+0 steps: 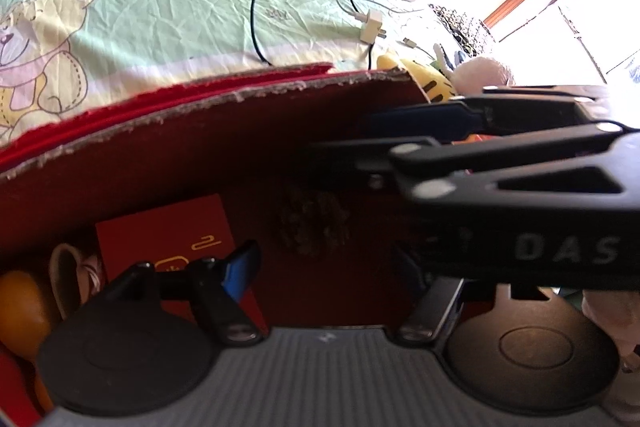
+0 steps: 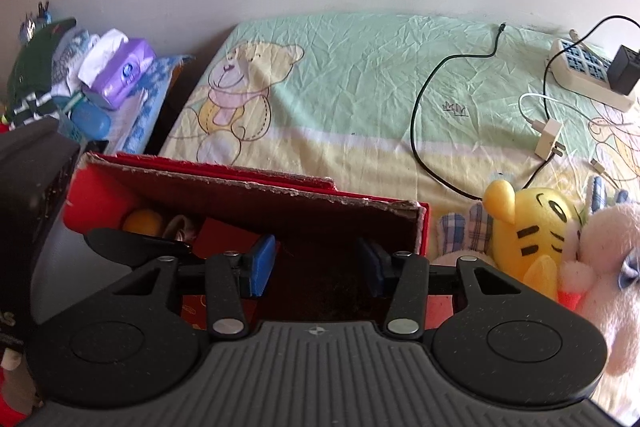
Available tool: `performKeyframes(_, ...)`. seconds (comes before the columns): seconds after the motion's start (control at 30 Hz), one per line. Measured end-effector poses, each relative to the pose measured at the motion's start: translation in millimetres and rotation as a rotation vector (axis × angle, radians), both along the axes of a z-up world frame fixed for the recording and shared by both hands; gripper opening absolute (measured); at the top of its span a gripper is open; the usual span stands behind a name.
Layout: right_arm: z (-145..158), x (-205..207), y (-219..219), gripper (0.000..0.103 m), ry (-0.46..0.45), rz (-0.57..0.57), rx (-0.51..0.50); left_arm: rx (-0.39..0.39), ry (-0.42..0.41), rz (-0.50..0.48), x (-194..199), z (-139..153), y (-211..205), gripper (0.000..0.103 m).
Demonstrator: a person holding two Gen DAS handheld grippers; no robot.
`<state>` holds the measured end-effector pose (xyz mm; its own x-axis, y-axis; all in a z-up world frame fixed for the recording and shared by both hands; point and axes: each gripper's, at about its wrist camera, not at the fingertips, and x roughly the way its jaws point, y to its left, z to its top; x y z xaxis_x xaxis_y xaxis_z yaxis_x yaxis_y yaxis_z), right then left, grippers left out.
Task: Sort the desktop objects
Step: 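Lower the pine cone into the red box and open the right gripper, then withdraw the right gripper and move it toward the white tape roll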
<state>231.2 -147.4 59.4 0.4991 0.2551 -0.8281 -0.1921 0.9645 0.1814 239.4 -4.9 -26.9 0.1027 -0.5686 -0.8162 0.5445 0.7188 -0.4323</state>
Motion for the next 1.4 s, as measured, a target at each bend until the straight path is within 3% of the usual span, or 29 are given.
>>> performKeyframes(0.3, -0.9, -15.6, -10.4, 0.049, -0.051, -0.060, 0.055, 0.025, -0.090, 0.018, -5.2, 8.9, 0.2, 0.073)
performKeyframes(0.97, -7.9, -49.7, -29.0, 0.045, -0.109, -0.193, 0.221, 0.174, -0.248, 0.142, -15.0, 19.6, 0.3, 0.075)
performKeyframes(1.27, -4.0, -71.5, -39.7, 0.045, -0.144, -0.226, 0.253, 0.305, -0.454, 0.185, -39.5, 37.5, -12.0, 0.077)
performKeyframes(1.4, -4.3, -80.8, -47.0, 0.045, -0.156, -0.245, 0.277, 0.288, -0.451, 0.217, -50.7, 45.8, -6.6, 0.079)
